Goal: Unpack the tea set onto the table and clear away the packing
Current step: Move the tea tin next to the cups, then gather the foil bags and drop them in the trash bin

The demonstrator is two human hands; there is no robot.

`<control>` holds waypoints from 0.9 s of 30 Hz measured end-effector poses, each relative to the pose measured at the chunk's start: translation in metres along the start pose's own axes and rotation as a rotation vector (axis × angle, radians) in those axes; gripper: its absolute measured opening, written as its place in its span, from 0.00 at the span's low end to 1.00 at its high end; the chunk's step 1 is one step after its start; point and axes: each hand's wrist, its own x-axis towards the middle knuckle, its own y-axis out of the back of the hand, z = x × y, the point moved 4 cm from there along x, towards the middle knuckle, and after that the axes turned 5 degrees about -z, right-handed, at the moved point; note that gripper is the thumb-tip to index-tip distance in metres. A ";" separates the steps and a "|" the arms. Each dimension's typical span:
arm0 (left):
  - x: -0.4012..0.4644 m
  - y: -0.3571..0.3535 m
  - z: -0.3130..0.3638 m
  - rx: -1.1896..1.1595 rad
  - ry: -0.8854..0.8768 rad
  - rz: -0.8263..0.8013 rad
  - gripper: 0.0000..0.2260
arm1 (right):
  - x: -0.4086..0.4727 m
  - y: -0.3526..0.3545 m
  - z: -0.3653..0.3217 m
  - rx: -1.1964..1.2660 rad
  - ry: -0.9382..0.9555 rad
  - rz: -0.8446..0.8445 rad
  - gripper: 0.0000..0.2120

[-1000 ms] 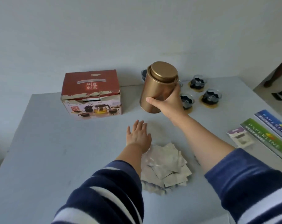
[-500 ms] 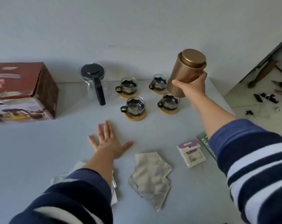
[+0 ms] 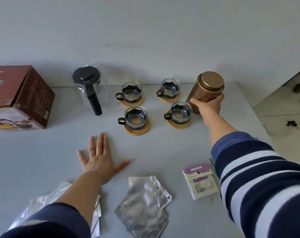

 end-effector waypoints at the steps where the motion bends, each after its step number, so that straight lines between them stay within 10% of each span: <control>1: 0.000 0.000 0.000 -0.001 0.001 0.001 0.53 | 0.003 -0.001 0.001 -0.004 0.000 0.001 0.49; 9: -0.002 0.004 0.003 0.005 0.001 -0.011 0.52 | -0.003 0.006 0.010 -0.102 -0.109 -0.099 0.55; 27: -0.099 0.025 -0.093 -0.026 -0.111 -0.020 0.35 | -0.255 -0.019 0.027 -0.641 0.173 -0.376 0.21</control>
